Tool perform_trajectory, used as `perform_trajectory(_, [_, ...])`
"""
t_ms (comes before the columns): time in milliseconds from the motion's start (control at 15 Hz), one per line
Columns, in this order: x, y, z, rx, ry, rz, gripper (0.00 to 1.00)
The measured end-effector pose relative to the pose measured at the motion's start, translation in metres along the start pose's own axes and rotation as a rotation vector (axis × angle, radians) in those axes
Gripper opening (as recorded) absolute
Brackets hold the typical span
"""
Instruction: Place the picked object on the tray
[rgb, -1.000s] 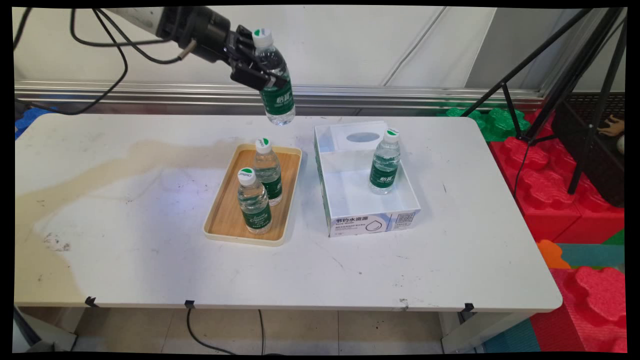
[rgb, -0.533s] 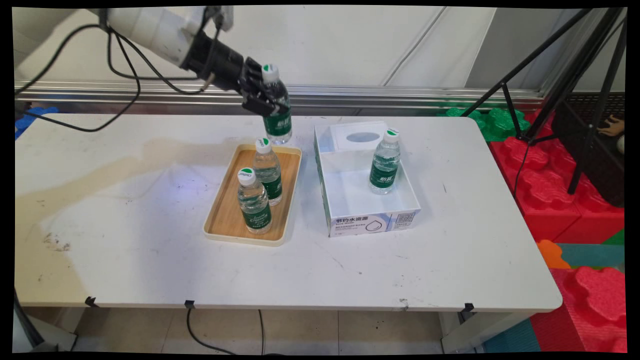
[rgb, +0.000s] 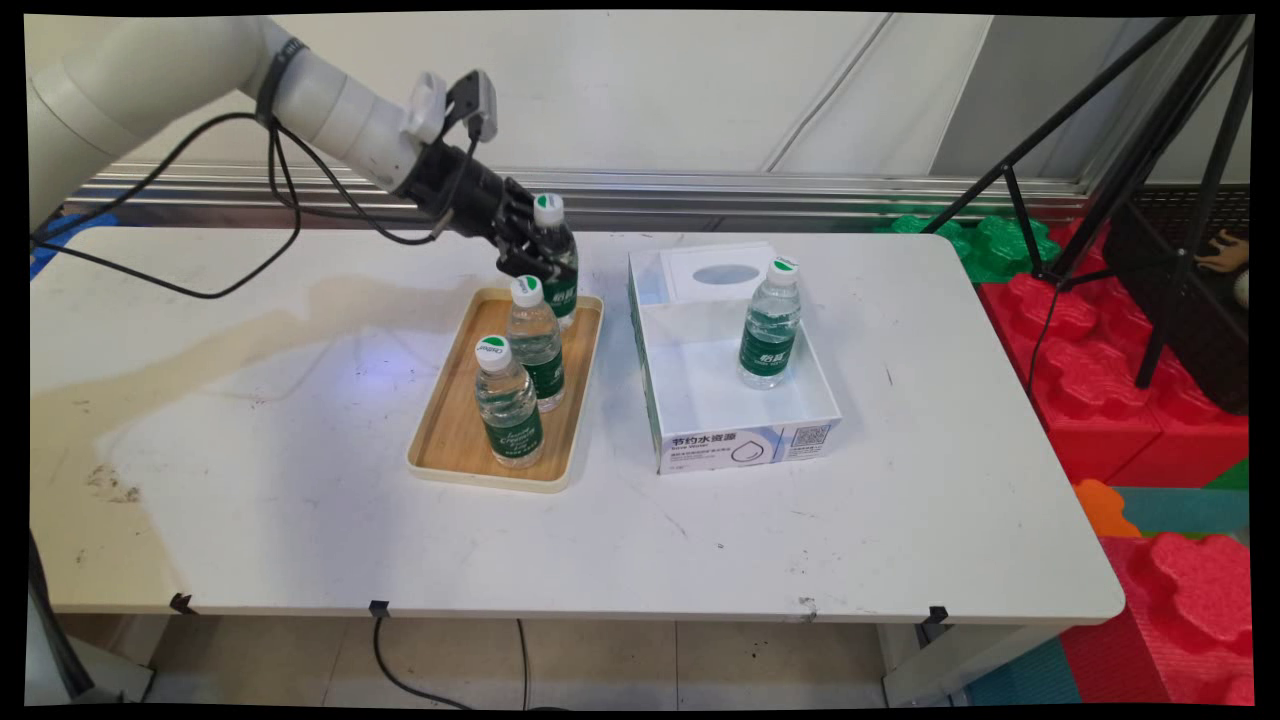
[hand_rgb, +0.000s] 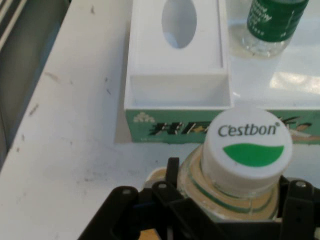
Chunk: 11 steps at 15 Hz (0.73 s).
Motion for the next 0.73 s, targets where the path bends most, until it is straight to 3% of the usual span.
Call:
perform_trajectory(467, [-0.016, -0.005, 0.026, -0.022, -0.008, -0.024, 0.0])
perform_trajectory(533, [-0.018, -0.005, 0.028, -0.024, -0.005, -0.027, 1.0])
perform_trajectory(733, [-0.019, -0.006, 0.032, -0.028, 0.004, -0.036, 1.0])
